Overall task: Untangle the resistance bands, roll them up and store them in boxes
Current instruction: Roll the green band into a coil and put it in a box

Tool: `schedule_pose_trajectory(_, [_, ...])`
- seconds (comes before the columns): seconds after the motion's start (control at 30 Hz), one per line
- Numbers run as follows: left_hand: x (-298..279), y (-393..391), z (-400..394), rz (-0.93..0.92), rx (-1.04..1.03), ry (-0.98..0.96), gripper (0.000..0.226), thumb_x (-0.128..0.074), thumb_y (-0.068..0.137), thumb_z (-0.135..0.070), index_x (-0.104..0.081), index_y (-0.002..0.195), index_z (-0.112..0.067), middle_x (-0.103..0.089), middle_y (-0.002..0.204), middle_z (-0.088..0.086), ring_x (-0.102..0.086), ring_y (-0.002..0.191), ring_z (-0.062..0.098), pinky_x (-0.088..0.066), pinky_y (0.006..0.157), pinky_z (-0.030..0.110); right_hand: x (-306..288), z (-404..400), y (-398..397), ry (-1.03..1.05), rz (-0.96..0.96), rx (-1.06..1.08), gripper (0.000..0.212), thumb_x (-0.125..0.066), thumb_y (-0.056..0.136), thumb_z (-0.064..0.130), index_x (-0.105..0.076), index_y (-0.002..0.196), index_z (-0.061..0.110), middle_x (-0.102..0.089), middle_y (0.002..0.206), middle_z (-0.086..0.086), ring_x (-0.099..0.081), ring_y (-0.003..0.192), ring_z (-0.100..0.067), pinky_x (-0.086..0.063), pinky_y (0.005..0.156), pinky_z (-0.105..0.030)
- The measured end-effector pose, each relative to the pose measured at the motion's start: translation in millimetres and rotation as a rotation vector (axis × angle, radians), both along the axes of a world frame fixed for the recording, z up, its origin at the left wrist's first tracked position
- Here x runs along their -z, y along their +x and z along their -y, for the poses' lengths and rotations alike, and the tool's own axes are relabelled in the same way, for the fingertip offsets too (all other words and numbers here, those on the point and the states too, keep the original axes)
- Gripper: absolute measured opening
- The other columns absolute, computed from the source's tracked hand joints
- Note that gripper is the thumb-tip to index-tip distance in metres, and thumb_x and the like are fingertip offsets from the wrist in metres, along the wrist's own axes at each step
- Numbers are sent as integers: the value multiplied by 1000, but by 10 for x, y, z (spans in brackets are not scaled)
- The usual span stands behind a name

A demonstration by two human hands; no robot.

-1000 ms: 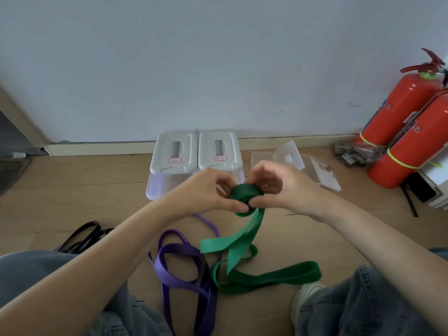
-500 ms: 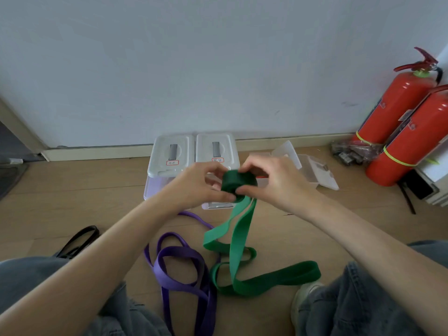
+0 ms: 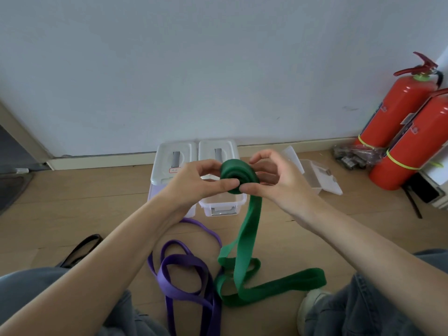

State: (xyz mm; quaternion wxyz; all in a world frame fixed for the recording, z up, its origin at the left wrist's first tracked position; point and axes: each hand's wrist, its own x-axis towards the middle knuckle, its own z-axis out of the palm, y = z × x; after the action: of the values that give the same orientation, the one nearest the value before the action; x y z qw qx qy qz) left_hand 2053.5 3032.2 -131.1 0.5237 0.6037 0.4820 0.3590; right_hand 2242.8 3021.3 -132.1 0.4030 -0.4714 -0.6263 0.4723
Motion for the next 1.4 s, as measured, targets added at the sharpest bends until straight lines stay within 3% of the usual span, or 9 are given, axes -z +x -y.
schedule_pose_trajectory(0.27, [78,57,12,-454,146,213,30,-83,65,-21,-64,87,-27,-67,88,-9,-65,78,0,-50,68,9,26,-8,11,319,699,-210,38,-79,69,15,-46,85,24,-58,84,6,-55,80,-14,-47,72,-24])
schedule_pose_trajectory(0.5, [149,41,39,-510,180,211,29,-82,68,-21,-67,93,-19,-67,90,-6,-65,77,6,-50,72,13,103,16,27,149,519,-212,41,-83,66,21,-50,86,34,-61,93,13,-62,95,-6,-53,88,-34])
schedule_pose_trajectory(0.73, [-10,7,21,83,-53,-11,34,-77,68,-23,-67,99,-16,-69,95,-6,-68,79,2,-46,61,6,67,4,37,-177,-242,-86,44,-80,51,43,-74,91,27,-73,102,0,-66,101,-15,-47,95,-33])
schedule_pose_trajectory(0.83, [-3,26,15,95,-35,-17,32,-76,72,-18,-66,103,-17,-70,99,-7,-68,83,0,-47,64,7,-10,-30,67,-29,-81,-46,36,-78,58,41,-73,92,29,-73,98,6,-67,96,-8,-52,88,-25])
schedule_pose_trajectory(0.97, [78,62,22,-341,133,155,31,-81,67,-17,-63,92,-25,-68,94,-9,-65,88,4,-54,74,18,-52,-65,123,179,542,-145,39,-78,71,34,-68,106,21,-70,96,8,-63,88,-5,-51,83,-26])
schedule_pose_trajectory(1.03, [117,100,34,-461,127,213,30,-84,64,-22,-62,85,-26,-66,86,-12,-64,85,5,-54,77,21,-23,-43,91,206,655,-165,42,-77,72,36,-66,110,21,-69,98,6,-60,86,-3,-49,80,-22])
schedule_pose_trajectory(1.17, [38,38,3,-176,-3,60,25,-84,61,-23,-66,78,-21,-70,73,-10,-66,71,5,-49,62,13,-53,-47,111,123,311,-42,35,-80,67,32,-66,99,32,-70,96,14,-63,91,3,-49,80,-10])
schedule_pose_trajectory(1.27, [12,43,25,14,-51,-11,29,-80,59,-29,-67,82,-18,-72,76,-11,-67,71,2,-45,57,7,-37,-30,94,-41,16,-21,46,-80,59,36,-65,102,28,-72,99,10,-65,95,0,-50,84,-16])
schedule_pose_trajectory(1.4, [15,36,40,-29,21,-67,23,-77,71,-16,-66,91,-13,-72,80,-7,-67,74,1,-47,61,8,-38,-12,84,-32,69,-27,37,-81,67,19,-63,99,22,-73,93,4,-68,88,-4,-53,80,-17])
